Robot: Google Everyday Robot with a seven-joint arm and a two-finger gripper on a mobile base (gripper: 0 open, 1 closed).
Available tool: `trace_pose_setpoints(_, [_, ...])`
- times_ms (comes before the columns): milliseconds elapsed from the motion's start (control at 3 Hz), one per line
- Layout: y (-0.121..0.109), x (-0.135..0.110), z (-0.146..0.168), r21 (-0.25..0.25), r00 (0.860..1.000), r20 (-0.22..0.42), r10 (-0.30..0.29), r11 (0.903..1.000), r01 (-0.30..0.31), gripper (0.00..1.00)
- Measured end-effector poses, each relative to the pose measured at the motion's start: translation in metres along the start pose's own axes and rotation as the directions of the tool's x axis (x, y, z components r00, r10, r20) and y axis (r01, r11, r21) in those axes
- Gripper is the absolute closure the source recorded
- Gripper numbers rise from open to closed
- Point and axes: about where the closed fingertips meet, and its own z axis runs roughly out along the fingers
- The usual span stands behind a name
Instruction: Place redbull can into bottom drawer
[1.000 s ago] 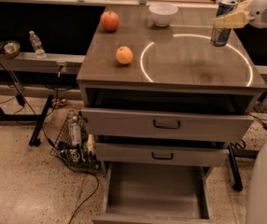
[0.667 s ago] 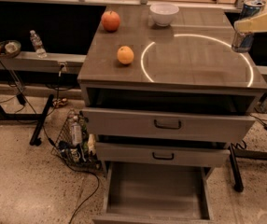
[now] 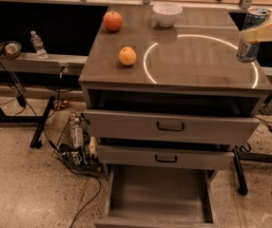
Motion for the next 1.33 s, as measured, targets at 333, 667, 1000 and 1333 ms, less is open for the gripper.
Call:
trace_pose_setpoints(333, [0.023, -0.002, -0.045, 0.010, 0.999, 0.041, 0.002, 0.9999, -0.002, 1.00])
trace_pose_setpoints(667, [0.069, -0.006, -0.122, 0.116, 0.996, 0.090, 0.009, 0.9930, -0.019, 1.00])
trace_pose_setpoints(1000, [0.106, 0.021, -0.149, 0.159, 0.996, 0.076, 0.057, 0.9850, -0.068, 1.00])
trace_pose_setpoints(1333, [0.123, 0.060, -0.137, 0.124, 0.992, 0.037, 0.123, 0.9842, -0.127, 1.00])
